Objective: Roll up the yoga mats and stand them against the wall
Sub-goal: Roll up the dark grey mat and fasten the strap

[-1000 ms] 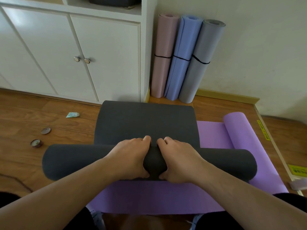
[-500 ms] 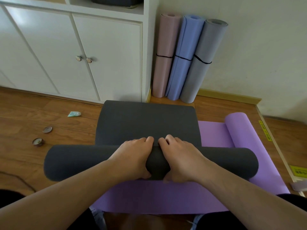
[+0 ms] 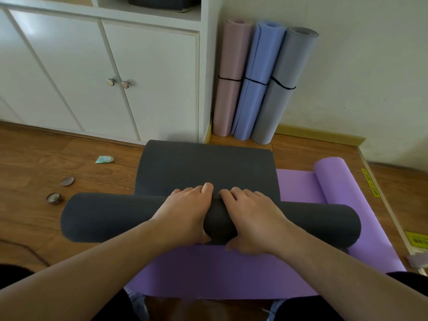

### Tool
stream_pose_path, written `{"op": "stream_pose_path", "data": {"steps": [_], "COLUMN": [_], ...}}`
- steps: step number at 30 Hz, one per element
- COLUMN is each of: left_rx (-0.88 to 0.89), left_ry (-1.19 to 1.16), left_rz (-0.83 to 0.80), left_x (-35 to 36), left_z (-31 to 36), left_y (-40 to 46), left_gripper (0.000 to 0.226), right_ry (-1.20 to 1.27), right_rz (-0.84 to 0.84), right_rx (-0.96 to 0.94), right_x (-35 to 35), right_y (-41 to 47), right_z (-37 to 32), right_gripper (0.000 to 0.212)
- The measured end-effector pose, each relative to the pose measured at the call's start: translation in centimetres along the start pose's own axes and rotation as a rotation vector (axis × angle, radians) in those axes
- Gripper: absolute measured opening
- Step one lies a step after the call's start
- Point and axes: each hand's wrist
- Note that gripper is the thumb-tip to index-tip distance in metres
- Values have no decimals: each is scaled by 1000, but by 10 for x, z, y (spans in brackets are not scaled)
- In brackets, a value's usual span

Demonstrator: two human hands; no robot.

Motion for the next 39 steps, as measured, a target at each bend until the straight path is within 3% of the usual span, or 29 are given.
{"op": "stream_pose_path", "data": {"steps": [2, 6, 10, 13, 18, 23, 29, 34, 37, 39], "left_rx": [-9, 18, 39, 22, -21, 3, 96, 69, 53, 48], "left_ry": [-15, 38, 127, 102, 19, 29, 294, 230, 138, 38], "left_rz": [-38, -65, -81, -46, -82, -119, -142, -98, -107, -137], "left_x": [-2, -3, 3, 3, -6, -10, -17, -27, -29, -31], "left_z": [1, 2, 5, 7, 2, 3, 0, -1, -1, -5], "left_y": [-1, -3, -5, -3, -1, -3, -15, -8, 1, 3], "left_gripper": [72, 72, 86, 78, 71, 70, 107, 73, 64, 64], "right_ry": [-20, 31, 43, 43, -53, -1, 47, 39, -27, -71], "right_rz": [9, 14, -13, -9, 15, -6, -7, 4, 18, 29], "right_rx": [1, -3, -4, -7, 9, 16, 24, 22, 32, 22], "right_x": [3, 3, -2, -1, -2, -4, -18, -23, -24, -23], "right_y": [0, 1, 2, 1, 0, 3, 6, 5, -1, -6], "right_z": [-2, -2, 0, -1, -3, -1, 0, -3, 1, 2], "right_gripper": [96, 76, 68, 69, 93, 73, 65, 80, 100, 99]}}
Point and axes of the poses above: each hand's wrist, its own y-axis towards the middle knuckle, its own x-axis out of the palm, z = x × y, and after that the axes turned 15 degrees about x, right-handed
